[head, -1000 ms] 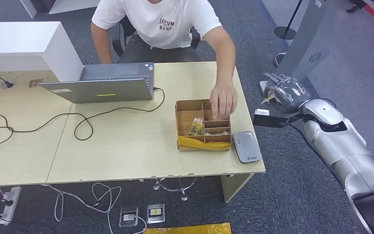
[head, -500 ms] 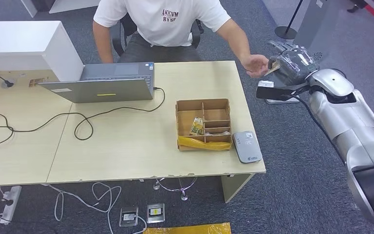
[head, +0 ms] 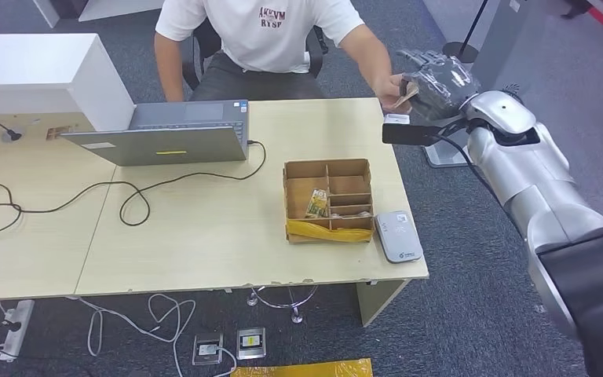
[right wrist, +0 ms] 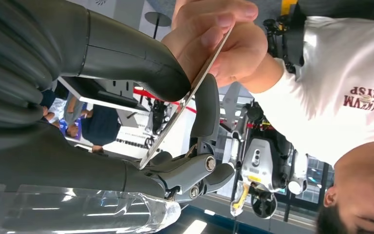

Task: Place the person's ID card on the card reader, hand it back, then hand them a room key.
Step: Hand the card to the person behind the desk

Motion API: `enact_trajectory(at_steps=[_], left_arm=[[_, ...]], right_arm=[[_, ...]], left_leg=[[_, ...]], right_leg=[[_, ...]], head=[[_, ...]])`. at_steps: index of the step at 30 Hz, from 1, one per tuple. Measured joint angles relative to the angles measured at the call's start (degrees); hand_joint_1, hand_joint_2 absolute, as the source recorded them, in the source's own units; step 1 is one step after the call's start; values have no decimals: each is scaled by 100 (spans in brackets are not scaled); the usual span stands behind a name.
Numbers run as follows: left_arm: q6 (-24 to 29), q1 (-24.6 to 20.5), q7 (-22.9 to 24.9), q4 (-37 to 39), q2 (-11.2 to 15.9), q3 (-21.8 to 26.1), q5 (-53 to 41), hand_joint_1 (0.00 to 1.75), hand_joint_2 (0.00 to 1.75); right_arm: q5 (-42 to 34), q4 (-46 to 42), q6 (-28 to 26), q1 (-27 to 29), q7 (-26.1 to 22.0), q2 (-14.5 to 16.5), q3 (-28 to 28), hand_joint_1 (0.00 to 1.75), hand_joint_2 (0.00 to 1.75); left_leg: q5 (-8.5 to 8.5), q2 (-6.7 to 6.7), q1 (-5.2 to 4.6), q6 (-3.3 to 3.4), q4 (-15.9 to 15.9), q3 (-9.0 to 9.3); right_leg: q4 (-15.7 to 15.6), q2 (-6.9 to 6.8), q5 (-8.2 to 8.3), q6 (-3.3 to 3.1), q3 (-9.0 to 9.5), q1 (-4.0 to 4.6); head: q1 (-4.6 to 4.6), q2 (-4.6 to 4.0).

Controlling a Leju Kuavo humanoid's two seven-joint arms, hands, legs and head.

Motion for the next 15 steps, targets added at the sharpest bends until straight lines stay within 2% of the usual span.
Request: enact_trajectory(at_steps=[4, 15], left_arm=[[-19, -17, 9, 0, -2, -43, -25, 0, 0], [-21, -31, 65, 0, -4, -113, -56, 0, 0]], right_arm=[[50, 152, 33, -100, 26, 211, 33, 1, 175], [106, 379, -150, -156, 77, 488, 118, 0, 175]], left_leg=[[0, 0, 0, 0, 0, 0], [0, 0, 0, 0, 0, 0]], right_leg=[[0, -2, 0, 0, 0, 0], [-1, -1, 0, 0, -1, 0]], head=[[1, 0], [1, 0]])
